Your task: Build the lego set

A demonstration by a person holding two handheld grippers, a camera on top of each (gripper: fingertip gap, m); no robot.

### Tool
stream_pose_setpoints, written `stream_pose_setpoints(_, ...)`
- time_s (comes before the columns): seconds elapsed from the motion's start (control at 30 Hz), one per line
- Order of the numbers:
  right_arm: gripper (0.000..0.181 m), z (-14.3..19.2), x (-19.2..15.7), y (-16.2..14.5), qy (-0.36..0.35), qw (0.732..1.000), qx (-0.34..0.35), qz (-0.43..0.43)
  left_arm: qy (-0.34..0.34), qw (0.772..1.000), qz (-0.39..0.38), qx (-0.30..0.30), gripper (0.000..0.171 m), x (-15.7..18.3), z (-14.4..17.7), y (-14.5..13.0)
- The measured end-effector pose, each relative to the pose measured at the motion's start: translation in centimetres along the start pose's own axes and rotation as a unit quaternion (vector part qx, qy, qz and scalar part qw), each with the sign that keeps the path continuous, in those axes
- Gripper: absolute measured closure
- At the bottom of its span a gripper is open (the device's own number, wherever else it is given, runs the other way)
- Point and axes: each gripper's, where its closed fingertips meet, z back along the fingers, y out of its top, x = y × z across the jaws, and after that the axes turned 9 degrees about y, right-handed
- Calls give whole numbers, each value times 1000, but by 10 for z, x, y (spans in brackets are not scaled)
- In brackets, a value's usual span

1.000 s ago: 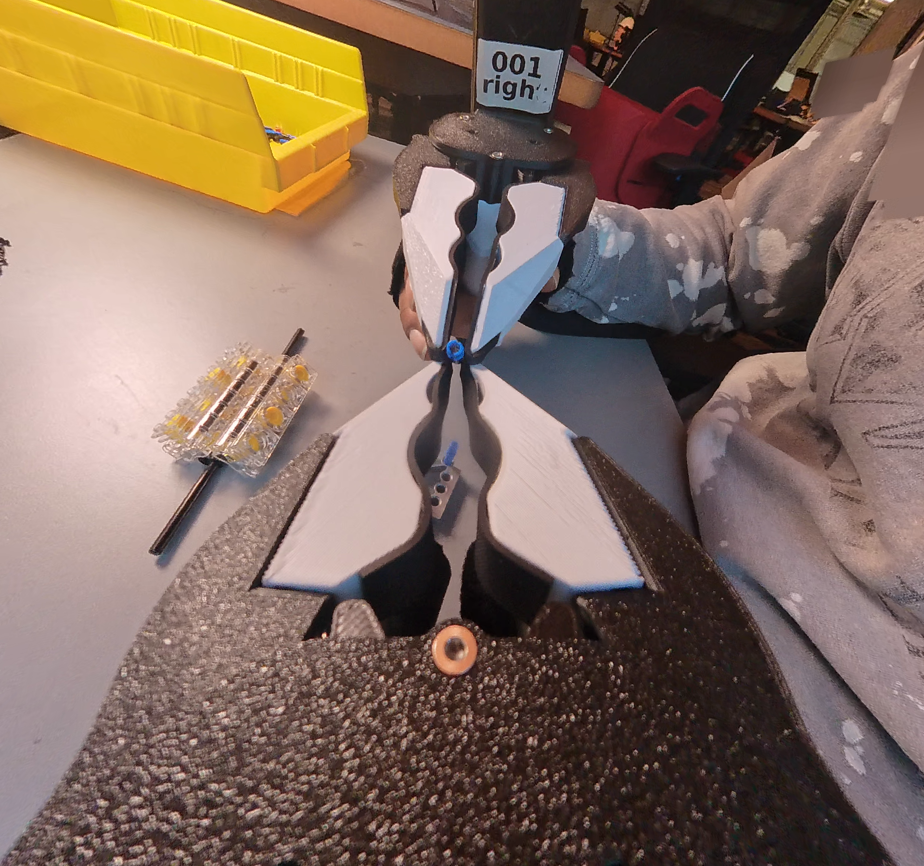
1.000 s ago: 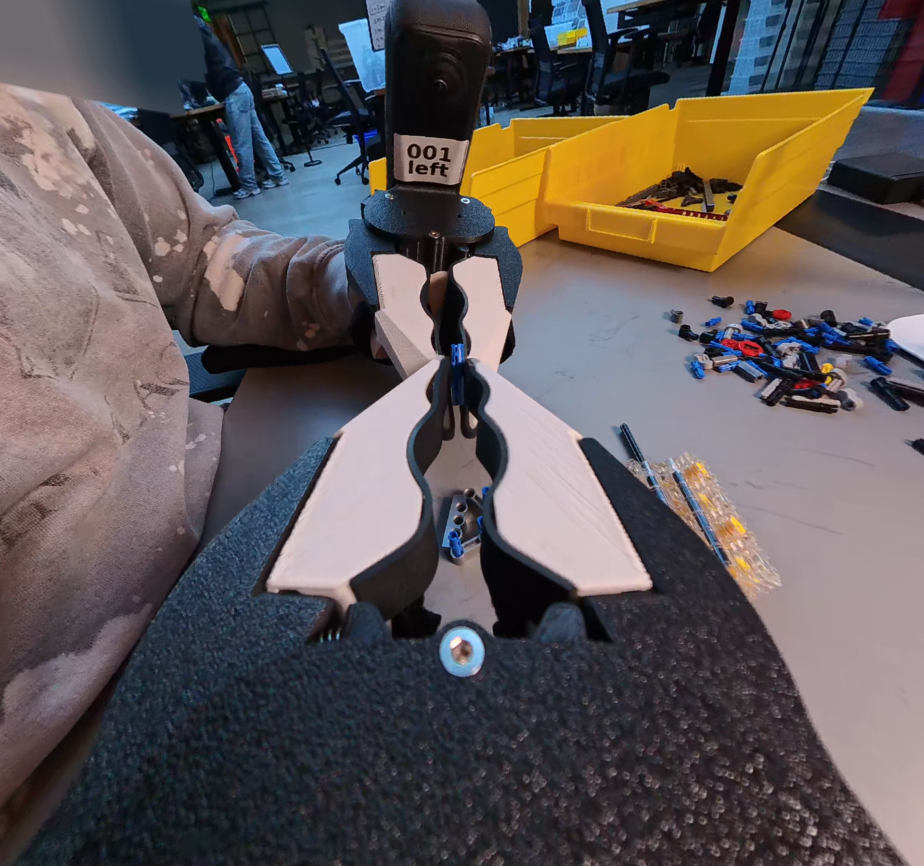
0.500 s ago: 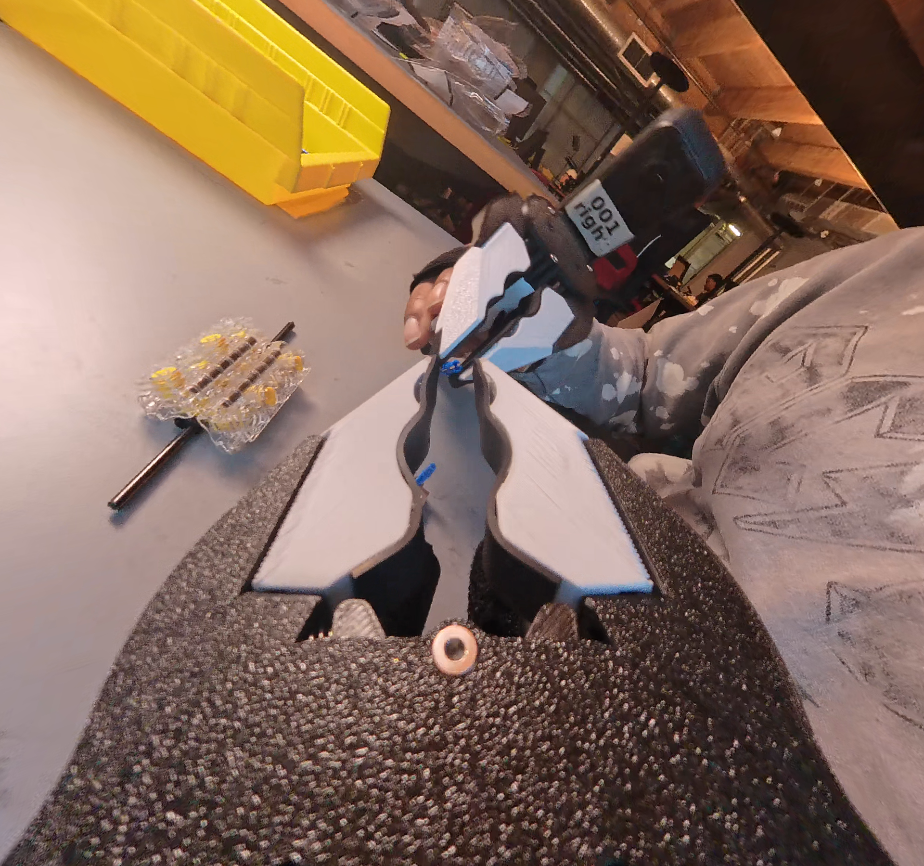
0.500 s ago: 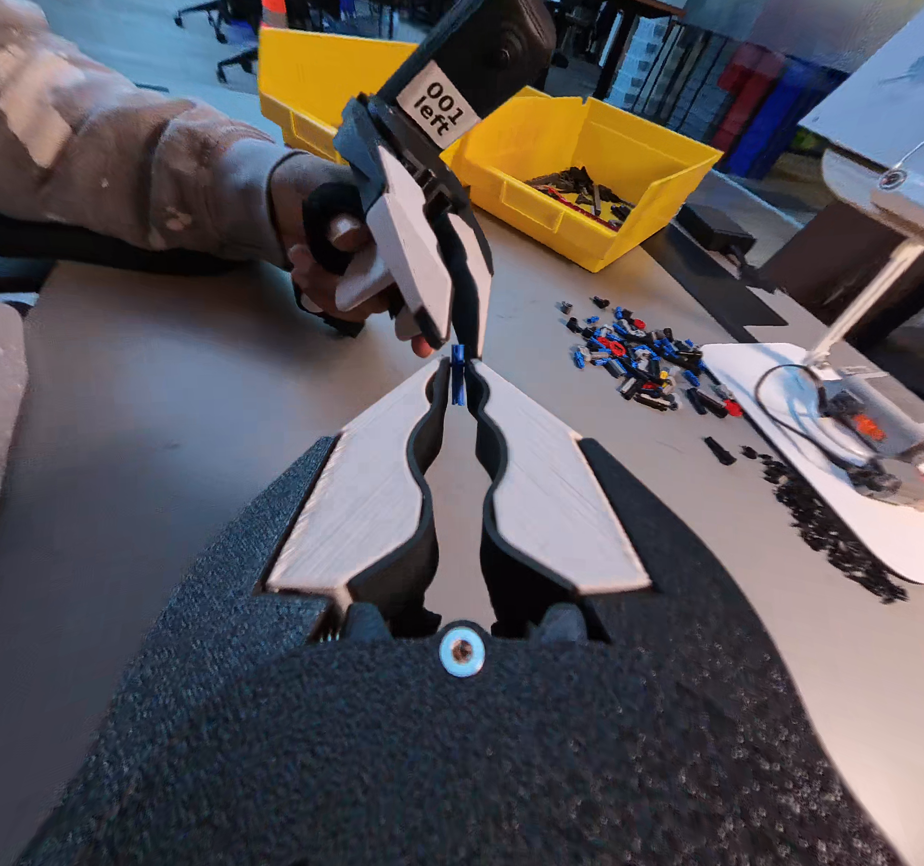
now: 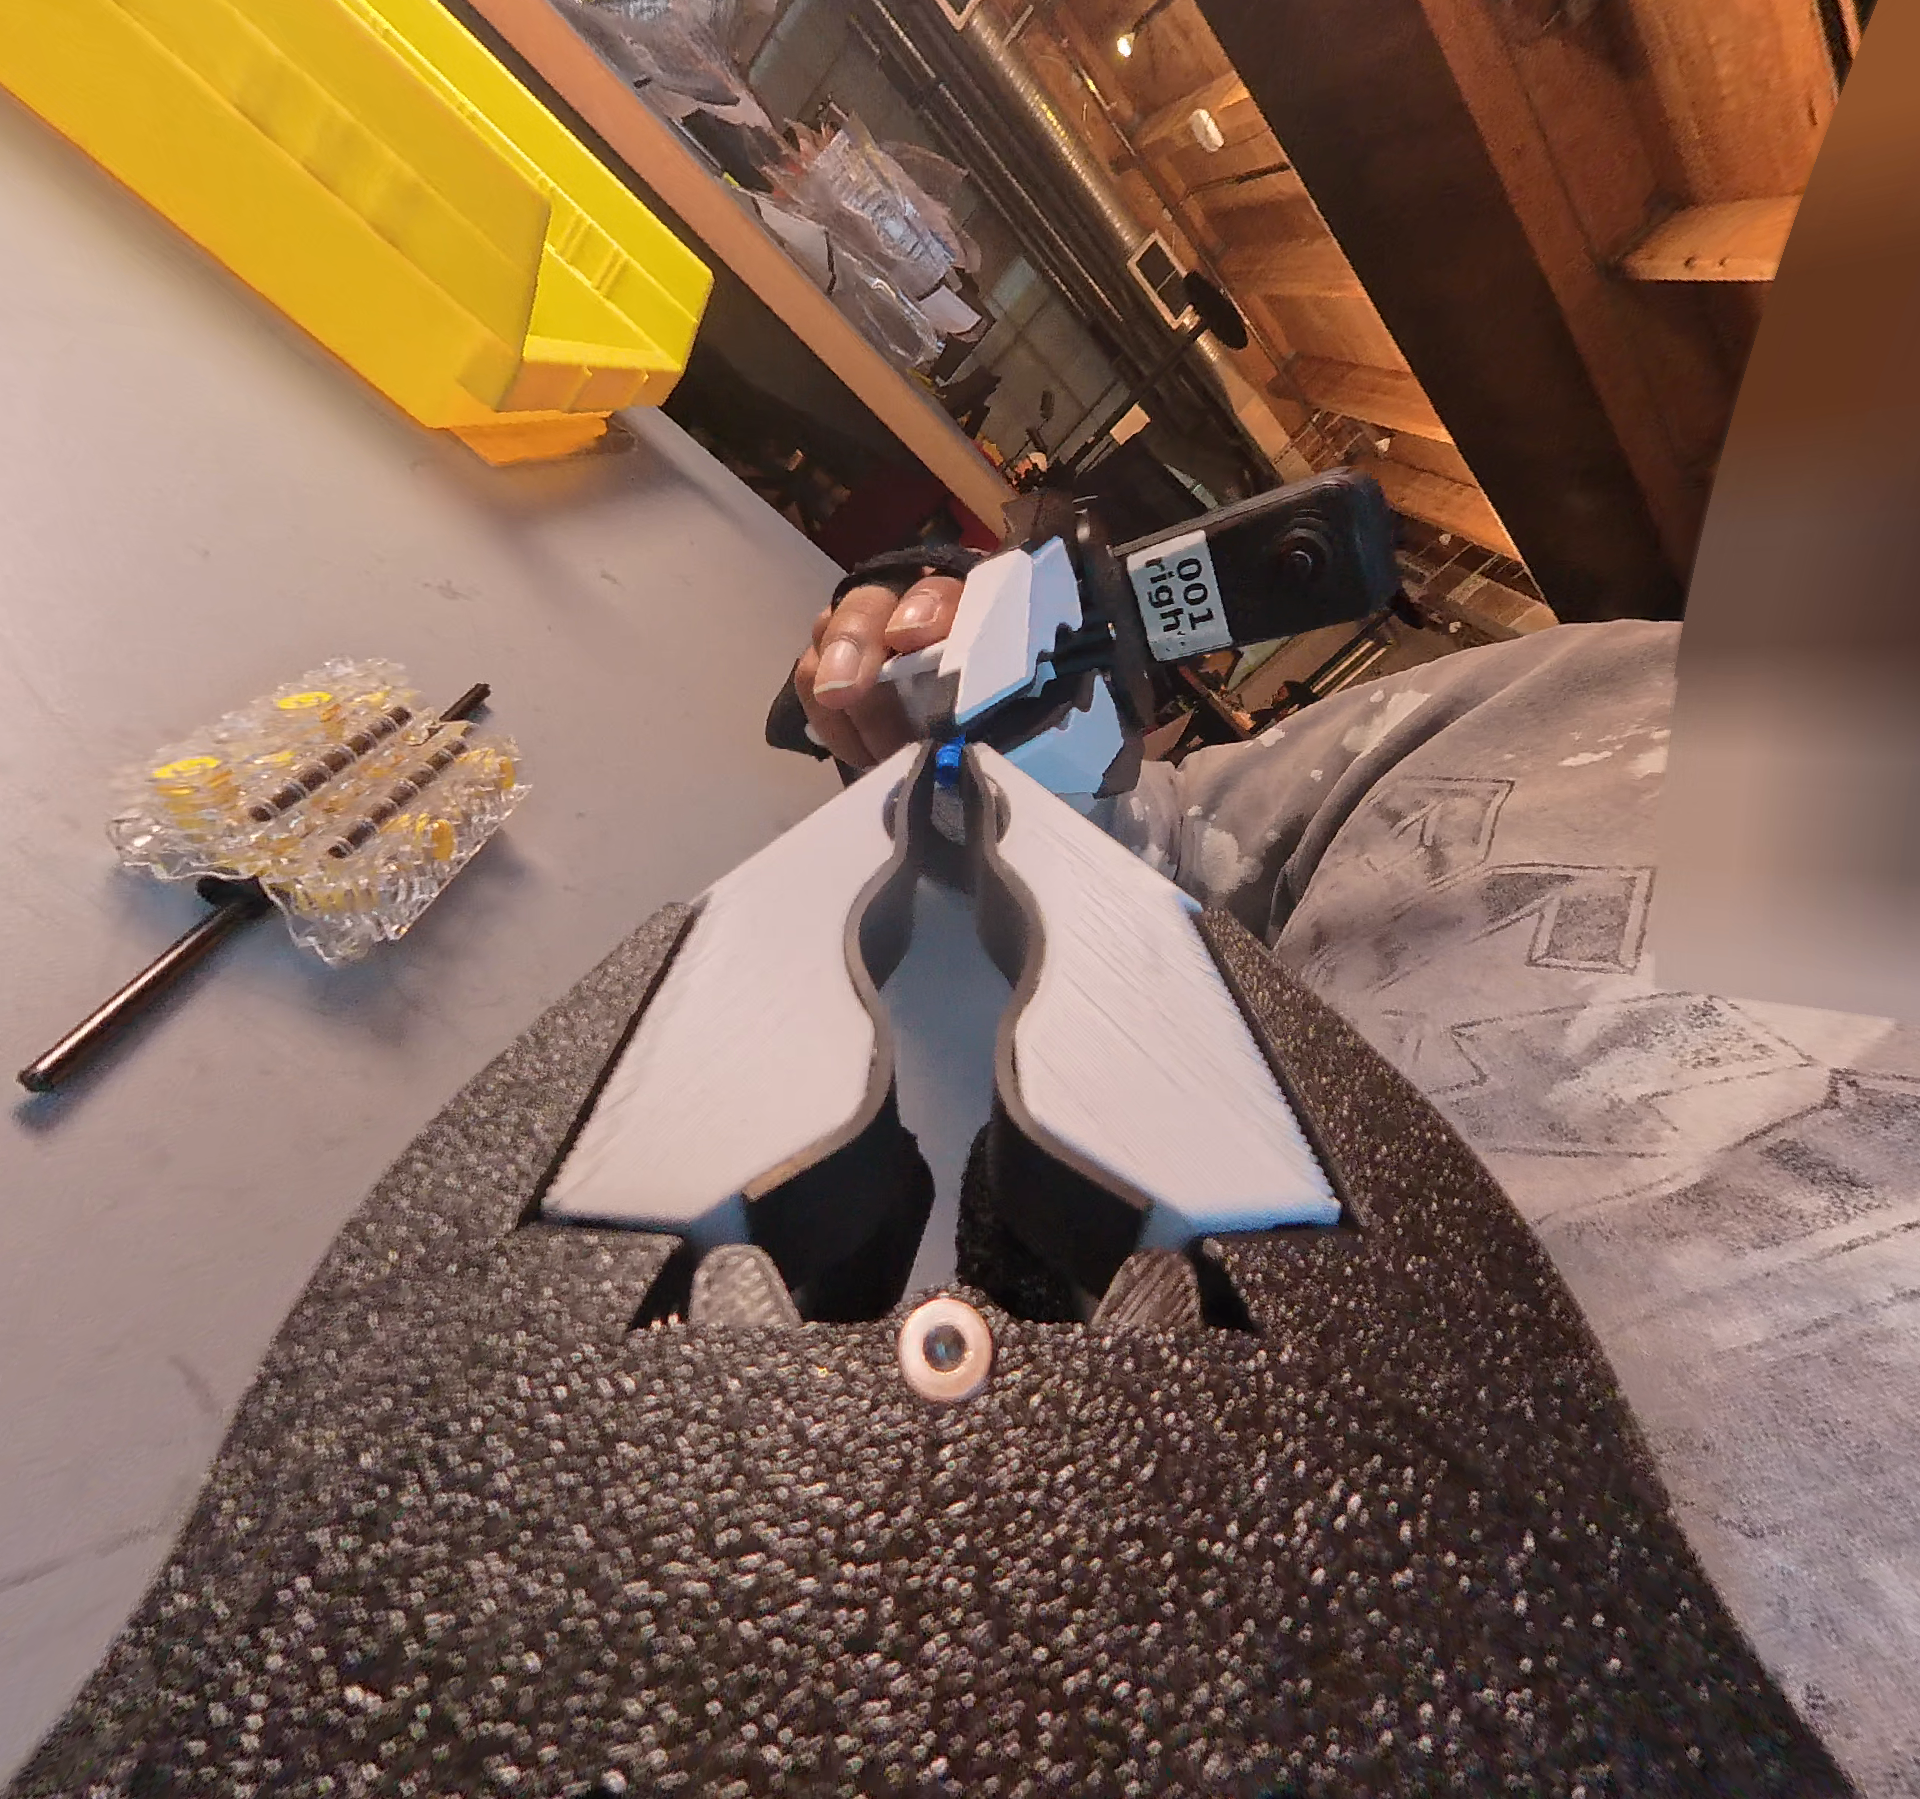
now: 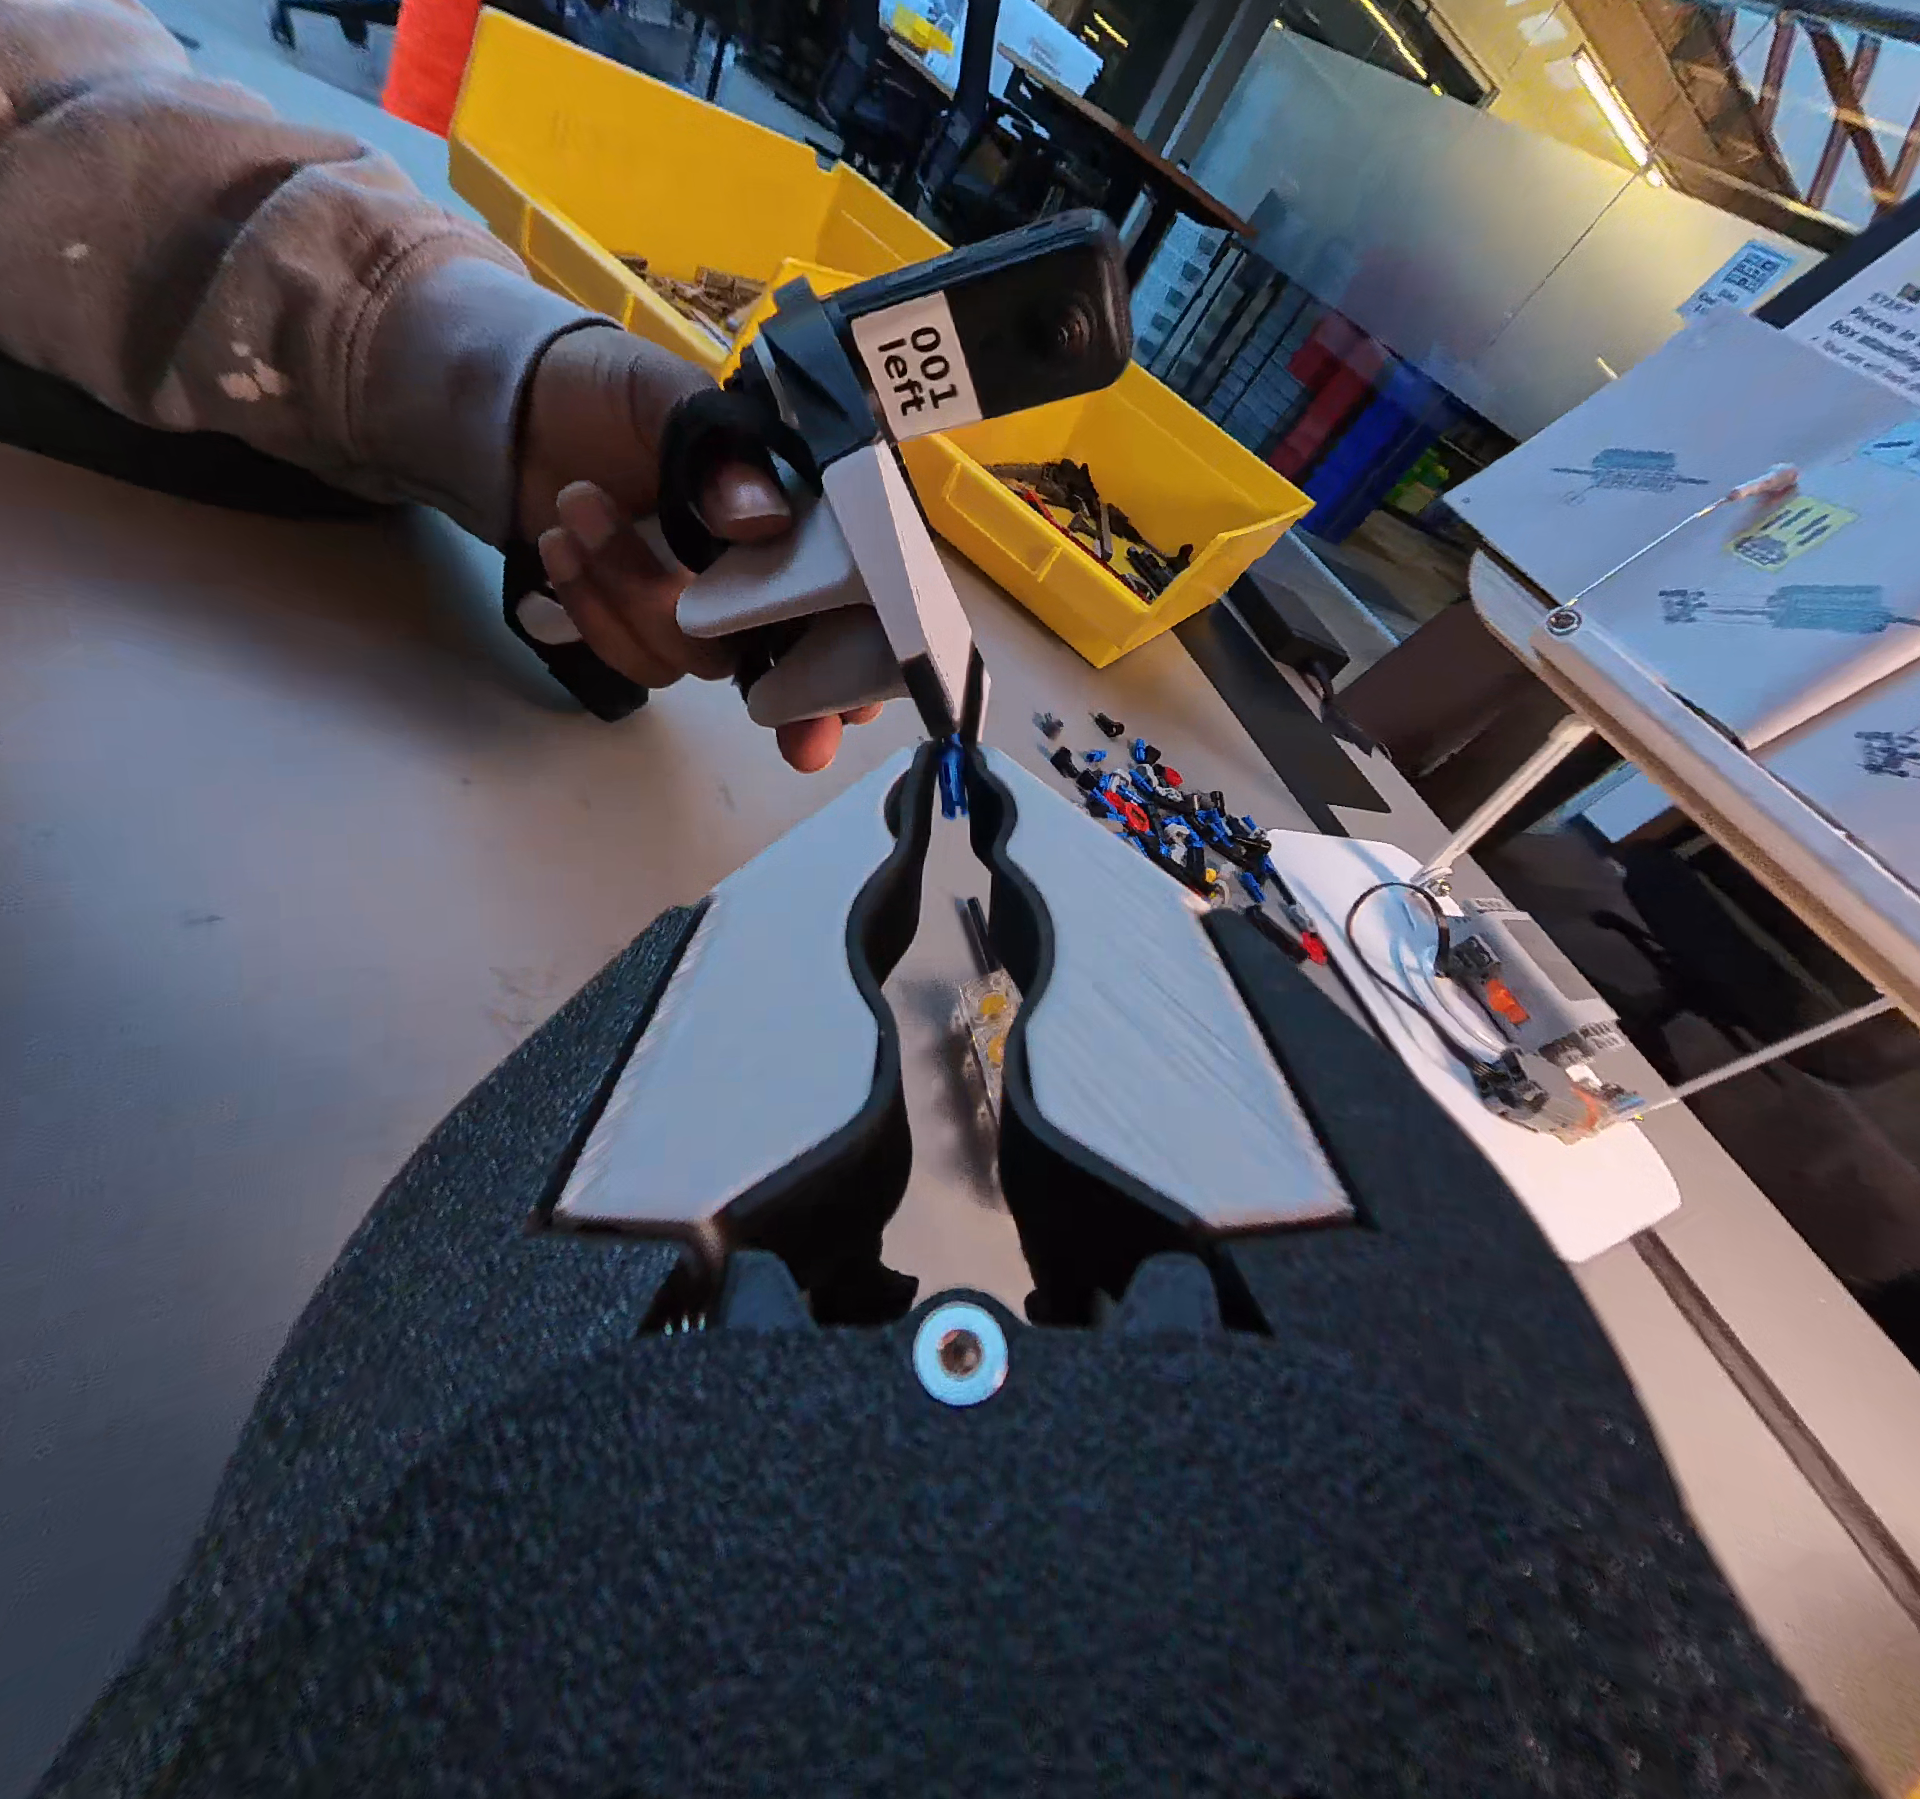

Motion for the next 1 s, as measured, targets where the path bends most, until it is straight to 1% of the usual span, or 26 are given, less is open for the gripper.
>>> stream_pose_setpoints(0.1, 176, 6, 5, 4, 10, 998, 34, -47, -14, 1000, 4, 15, 168, 3, 4, 6)
stream_pose_setpoints(0.23, 176, 8, 2, 7, 34, 995, 55, -78, -17, 1000, 0, 13, 168, 5, 3, 5)
stream_pose_setpoints(0.6, 181, 8, -4, 4, 68, 990, 56, -106, -20, 1000, -14, -5, 168, 7, -1, -3)
stream_pose_setpoints(0.8, 181, 9, -2, 4, 67, 989, 64, -112, -11, 1000, -19, 13, 169, 6, 2, 4)
stream_pose_setpoints(0.9, 167, 8, -3, 3, 71, 989, 63, -117, -9, 1000, -19, 22, 168, 6, 4, 7)
stream_pose_setpoints(1.0, 166, 2, -3, -2, 54, 993, 44, -100, -9, 999, -21, 28, 168, 7, 3, 8)
